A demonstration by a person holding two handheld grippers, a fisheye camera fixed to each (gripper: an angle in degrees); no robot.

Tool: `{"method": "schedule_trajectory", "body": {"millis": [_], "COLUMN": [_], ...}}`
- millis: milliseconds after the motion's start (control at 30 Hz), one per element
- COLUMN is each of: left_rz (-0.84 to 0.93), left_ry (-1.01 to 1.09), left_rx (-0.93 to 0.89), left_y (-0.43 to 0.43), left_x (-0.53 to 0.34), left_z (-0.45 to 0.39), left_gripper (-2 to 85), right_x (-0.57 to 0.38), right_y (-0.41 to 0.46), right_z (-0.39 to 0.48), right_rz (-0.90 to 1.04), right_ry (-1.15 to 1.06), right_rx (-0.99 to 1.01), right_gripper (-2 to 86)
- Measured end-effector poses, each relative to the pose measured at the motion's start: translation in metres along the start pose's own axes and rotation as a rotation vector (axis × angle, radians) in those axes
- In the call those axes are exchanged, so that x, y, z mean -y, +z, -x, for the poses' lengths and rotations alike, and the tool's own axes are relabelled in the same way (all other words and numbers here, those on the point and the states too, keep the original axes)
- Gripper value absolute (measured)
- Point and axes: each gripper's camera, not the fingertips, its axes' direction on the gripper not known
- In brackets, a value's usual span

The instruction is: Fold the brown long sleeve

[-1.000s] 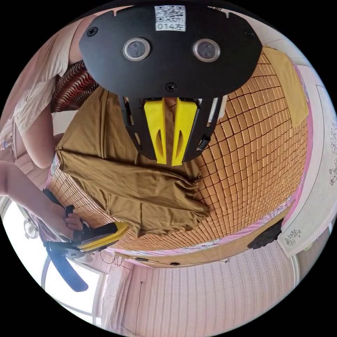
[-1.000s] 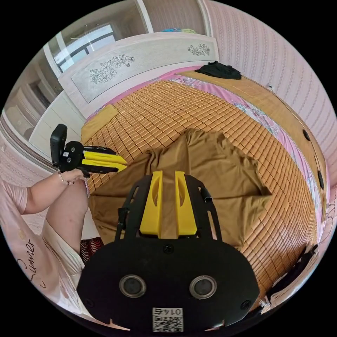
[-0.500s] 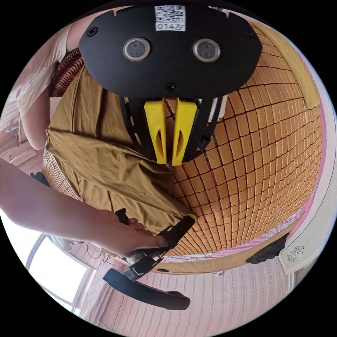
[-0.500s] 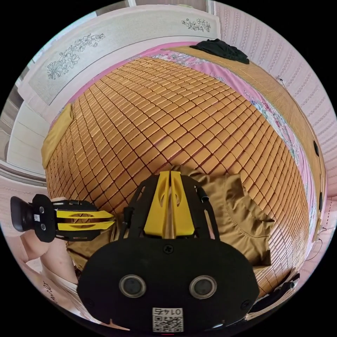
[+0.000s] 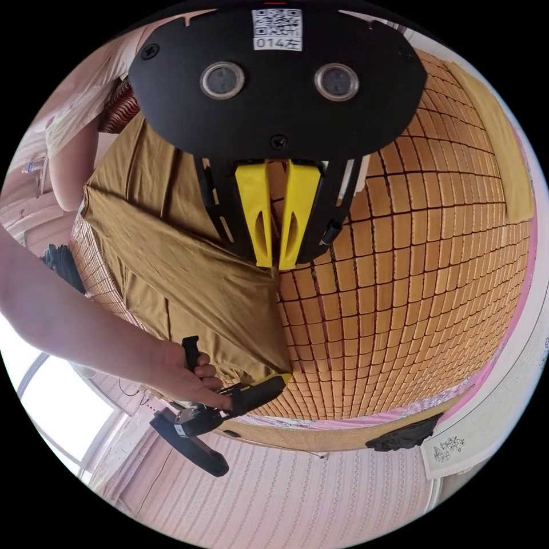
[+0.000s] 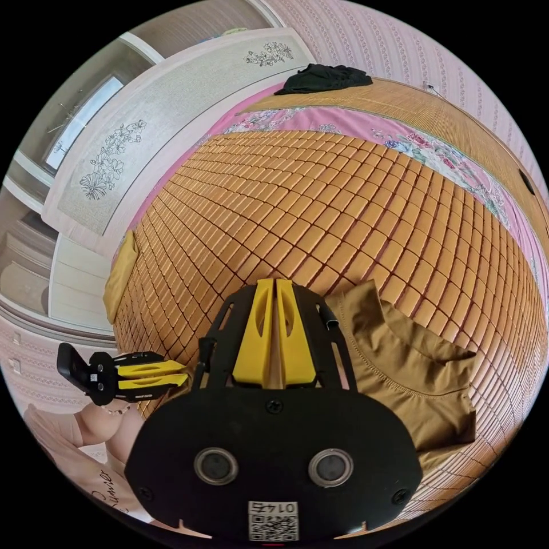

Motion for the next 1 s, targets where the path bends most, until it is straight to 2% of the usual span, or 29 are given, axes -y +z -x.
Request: {"method": "schedule_trajectory", "body": {"millis": [133,333,400,500,567,633,767,867,1000], "left_rz": [0.003,-0.036,-0.044,-0.04,-0.053,-0.065,-0.056,-0.043,0.015], "left_ry": [-0.013,-0.016,-0.02,0.0,0.073,0.129,0.104,0.057,-0.06], "left_rx": [0.027,0.066,0.099,0.056,0.042,0.081,-0.016,-0.011,-0.081], "left_y": [-0.009,-0.038,-0.046,-0.049,-0.047,-0.04,-0.014,0.008,0.036], "left_x": [0.001,-0.008,-0.011,-0.003,0.016,0.037,0.094,0.127,0.154], "left_z": [0.011,0.02,0.025,0.038,0.038,0.034,0.045,0.055,0.073], "left_gripper": [3.8,4.5,4.4,4.3,4.4,4.3,5.5,8.0,9.0], "right_x": [-0.011,-0.087,-0.125,-0.186,-0.221,-0.236,-0.25,-0.25,-0.253], "right_y": [-0.041,-0.102,-0.113,-0.123,-0.127,-0.126,-0.121,-0.106,-0.103], "right_z": [-0.016,-0.053,-0.065,-0.098,-0.121,-0.138,-0.175,-0.192,-0.198], "right_rz": [-0.085,-0.144,-0.125,-0.058,-0.048,-0.045,-0.116,-0.106,-0.13], "right_ry": [-0.001,0.02,0.018,0.087,0.147,0.196,0.319,0.342,0.315], "right_rx": [-0.129,-0.153,-0.206,-0.265,-0.305,-0.307,-0.197,-0.181,-0.162], "right_gripper": [4.7,6.2,6.4,9.4,10.7,10.9,11.7,10.3,1.9]}}
